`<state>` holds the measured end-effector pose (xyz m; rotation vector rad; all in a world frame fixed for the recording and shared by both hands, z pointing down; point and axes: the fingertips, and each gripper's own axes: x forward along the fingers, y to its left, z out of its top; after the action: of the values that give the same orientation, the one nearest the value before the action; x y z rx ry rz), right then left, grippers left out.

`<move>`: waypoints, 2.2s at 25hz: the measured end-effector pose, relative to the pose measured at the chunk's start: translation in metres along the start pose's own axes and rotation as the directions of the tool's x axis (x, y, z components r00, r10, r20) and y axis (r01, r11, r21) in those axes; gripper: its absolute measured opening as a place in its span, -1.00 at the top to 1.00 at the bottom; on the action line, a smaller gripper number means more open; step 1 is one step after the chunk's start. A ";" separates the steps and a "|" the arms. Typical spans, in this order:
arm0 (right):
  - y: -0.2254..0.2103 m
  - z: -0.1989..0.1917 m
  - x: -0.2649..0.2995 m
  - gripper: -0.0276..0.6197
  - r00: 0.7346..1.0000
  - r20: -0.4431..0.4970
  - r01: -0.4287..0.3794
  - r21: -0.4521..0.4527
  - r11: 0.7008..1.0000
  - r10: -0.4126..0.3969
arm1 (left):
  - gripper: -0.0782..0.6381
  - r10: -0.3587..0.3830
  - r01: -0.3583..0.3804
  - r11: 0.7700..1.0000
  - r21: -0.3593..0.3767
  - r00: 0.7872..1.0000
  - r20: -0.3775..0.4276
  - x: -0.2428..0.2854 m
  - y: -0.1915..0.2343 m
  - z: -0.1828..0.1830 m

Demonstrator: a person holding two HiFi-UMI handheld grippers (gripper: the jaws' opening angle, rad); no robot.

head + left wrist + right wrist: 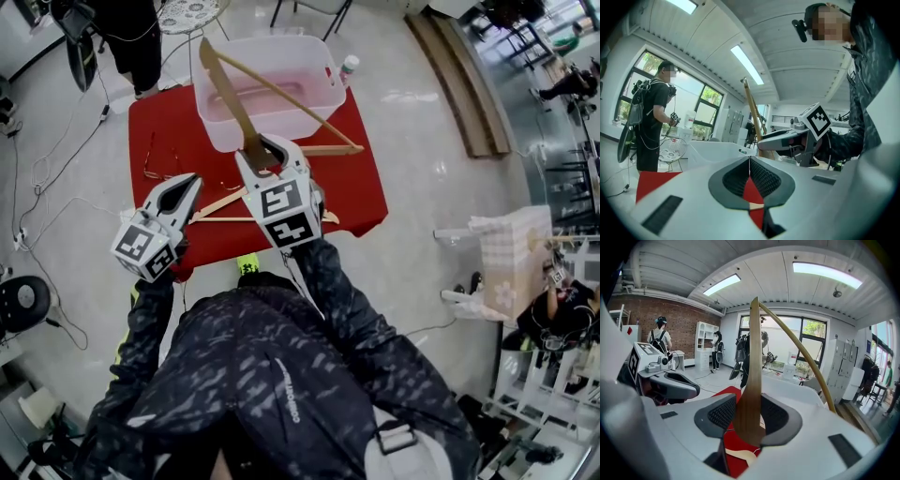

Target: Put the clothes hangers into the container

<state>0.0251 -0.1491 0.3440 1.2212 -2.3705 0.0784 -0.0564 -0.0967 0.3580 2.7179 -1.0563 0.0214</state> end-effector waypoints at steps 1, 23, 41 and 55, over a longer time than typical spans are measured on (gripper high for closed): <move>-0.003 0.008 0.002 0.39 1.000 0.010 -0.002 -0.005 1.000 0.002 | 0.75 0.004 -0.004 1.000 0.001 1.000 0.002 0.002 0.003 0.004; -0.052 0.092 0.093 0.39 0.993 0.077 -0.077 -0.129 0.989 0.088 | 0.75 0.115 -0.114 0.993 -0.033 0.993 0.025 0.026 0.067 0.020; -0.070 0.057 0.180 0.39 0.984 0.022 -0.176 -0.096 0.980 0.179 | 0.75 0.200 -0.203 0.974 -0.100 0.979 -0.032 0.029 0.091 -0.012; -0.059 0.028 0.200 0.37 0.946 -0.064 -0.324 -0.105 0.940 0.318 | 0.75 0.221 -0.225 0.968 -0.114 0.974 -0.046 0.029 0.092 -0.022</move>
<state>-0.0384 -0.3430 0.3963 0.7626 -2.4748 0.0729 -0.0949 -0.1768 0.4008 2.4732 -1.3046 0.0385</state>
